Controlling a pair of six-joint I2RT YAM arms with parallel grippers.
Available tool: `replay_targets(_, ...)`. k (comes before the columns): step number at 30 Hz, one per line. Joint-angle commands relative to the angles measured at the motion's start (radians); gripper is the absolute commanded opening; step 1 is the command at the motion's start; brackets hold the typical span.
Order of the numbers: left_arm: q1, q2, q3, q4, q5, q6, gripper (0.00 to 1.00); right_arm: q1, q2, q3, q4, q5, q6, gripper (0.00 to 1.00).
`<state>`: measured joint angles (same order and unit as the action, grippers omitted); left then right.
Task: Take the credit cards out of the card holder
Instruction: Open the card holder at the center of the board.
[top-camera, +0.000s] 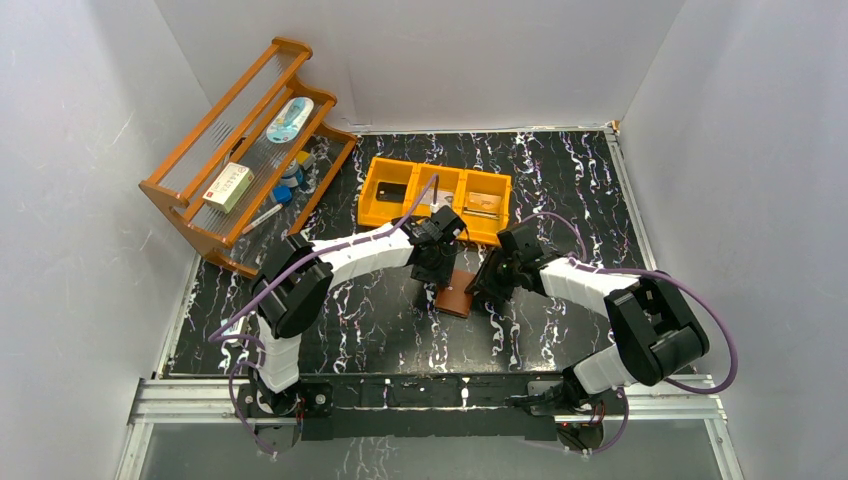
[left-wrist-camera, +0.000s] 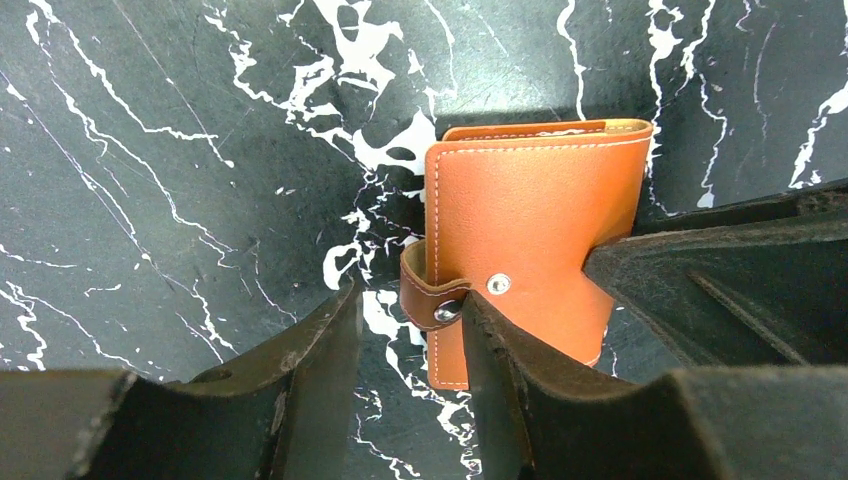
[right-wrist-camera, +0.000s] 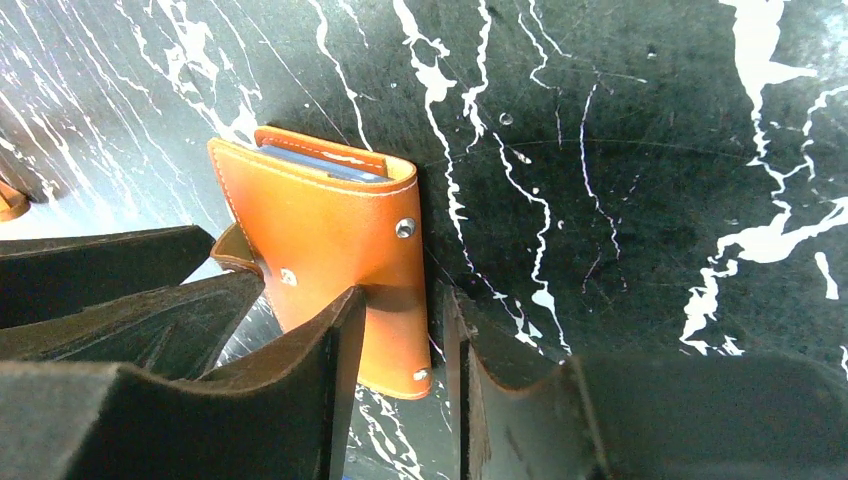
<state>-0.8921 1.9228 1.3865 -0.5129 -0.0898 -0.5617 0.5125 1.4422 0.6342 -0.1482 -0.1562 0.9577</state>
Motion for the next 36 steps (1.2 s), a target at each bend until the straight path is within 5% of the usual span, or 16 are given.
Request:
replay_targets(1, 0.008, -0.045, -0.015, -0.027, -0.026, -0.004, 0.41, -0.003, 0.026, 0.001, -0.089, 0.081, -0.05, 0.44)
replay_targets(5, 0.008, -0.056, -0.014, -0.042, -0.076, -0.004, 0.41, -0.003, 0.027, 0.002, -0.086, 0.076, -0.049, 0.45)
replay_targets(9, 0.009, -0.078, -0.003, -0.06, -0.153, 0.0, 0.56, -0.004, 0.036, 0.002, -0.083, 0.067, -0.048, 0.46)
replay_targets(13, 0.009, -0.054, 0.038, -0.059, -0.15, 0.017, 0.56, -0.003, 0.044, 0.005, -0.092, 0.068, -0.046, 0.46)
replay_targets(23, 0.009, -0.046, 0.025, 0.104, 0.187, 0.06, 0.7, -0.004, 0.05, 0.008, -0.091, 0.071, -0.043, 0.46)
replay_targets(36, 0.01, 0.03, 0.049, -0.128, -0.088, 0.088, 0.6, -0.004, 0.054, 0.005, -0.086, 0.062, -0.03, 0.47)
